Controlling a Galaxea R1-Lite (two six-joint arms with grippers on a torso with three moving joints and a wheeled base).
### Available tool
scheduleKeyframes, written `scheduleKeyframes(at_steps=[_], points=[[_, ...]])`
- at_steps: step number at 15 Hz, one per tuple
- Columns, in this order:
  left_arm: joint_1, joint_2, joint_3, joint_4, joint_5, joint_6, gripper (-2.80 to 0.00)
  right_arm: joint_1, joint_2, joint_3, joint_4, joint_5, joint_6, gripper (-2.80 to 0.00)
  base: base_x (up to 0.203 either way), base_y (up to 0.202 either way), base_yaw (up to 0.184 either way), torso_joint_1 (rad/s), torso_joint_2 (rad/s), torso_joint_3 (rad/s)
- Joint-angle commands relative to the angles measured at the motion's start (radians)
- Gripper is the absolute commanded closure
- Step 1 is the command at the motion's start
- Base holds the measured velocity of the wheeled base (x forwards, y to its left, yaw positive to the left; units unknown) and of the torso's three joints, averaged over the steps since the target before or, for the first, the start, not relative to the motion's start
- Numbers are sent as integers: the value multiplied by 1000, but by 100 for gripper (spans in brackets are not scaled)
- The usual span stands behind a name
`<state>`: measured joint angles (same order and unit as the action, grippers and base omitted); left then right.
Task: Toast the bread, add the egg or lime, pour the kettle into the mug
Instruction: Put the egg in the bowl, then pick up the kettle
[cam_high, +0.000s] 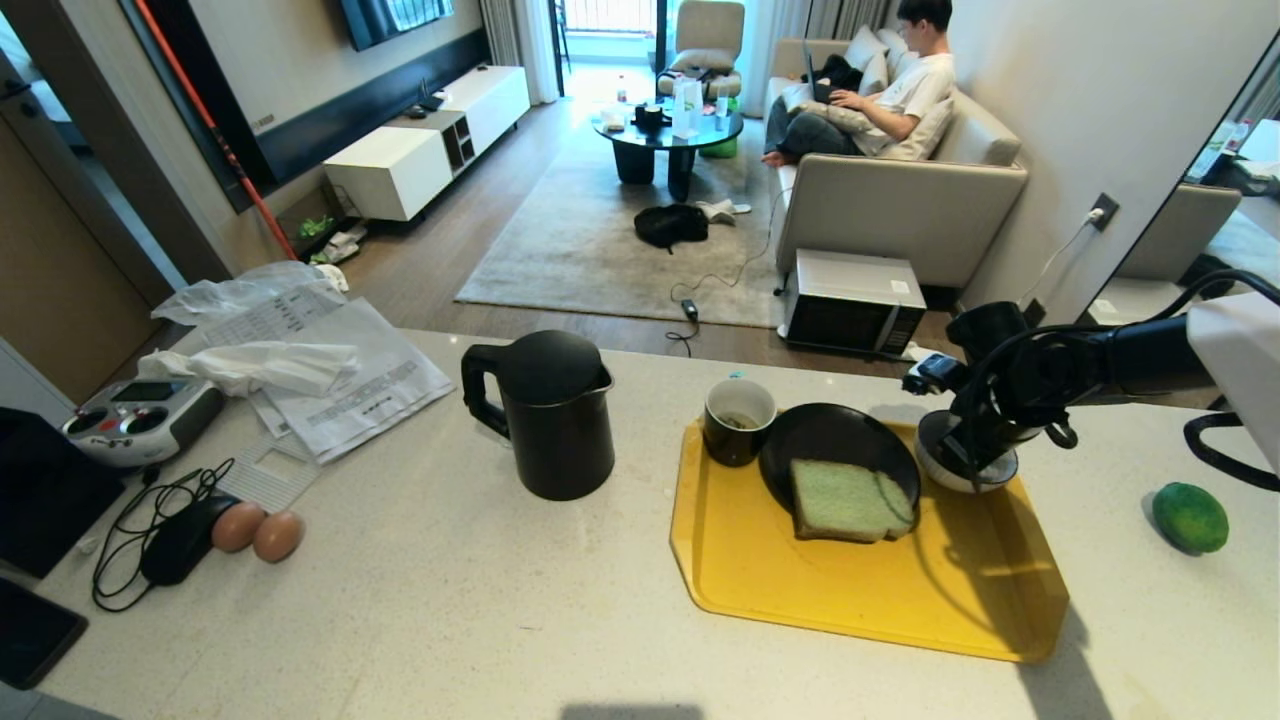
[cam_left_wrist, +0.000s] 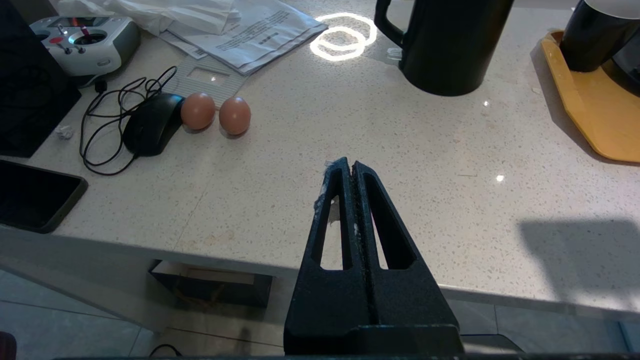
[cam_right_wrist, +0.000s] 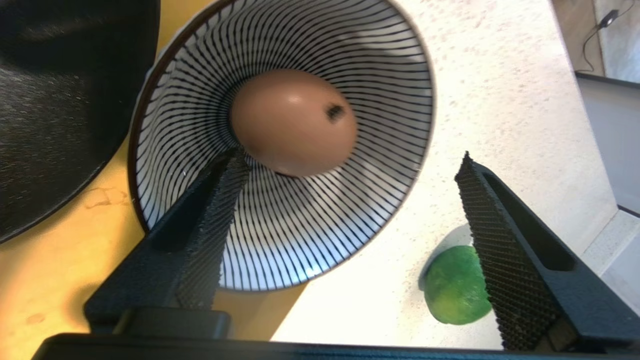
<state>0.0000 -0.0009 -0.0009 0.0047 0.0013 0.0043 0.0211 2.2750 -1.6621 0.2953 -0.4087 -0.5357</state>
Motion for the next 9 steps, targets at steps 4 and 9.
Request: scheduleKeyframes(at_steps=[4,9], points=[[0,1,-1,0,0,0,0,0,-107,29,1,4,0,-280,0,0,0,0,0,0],[0,1,0,0,0,0,0,0,-307,131,1,36,0,-280,0,0,0,0,0,0]])
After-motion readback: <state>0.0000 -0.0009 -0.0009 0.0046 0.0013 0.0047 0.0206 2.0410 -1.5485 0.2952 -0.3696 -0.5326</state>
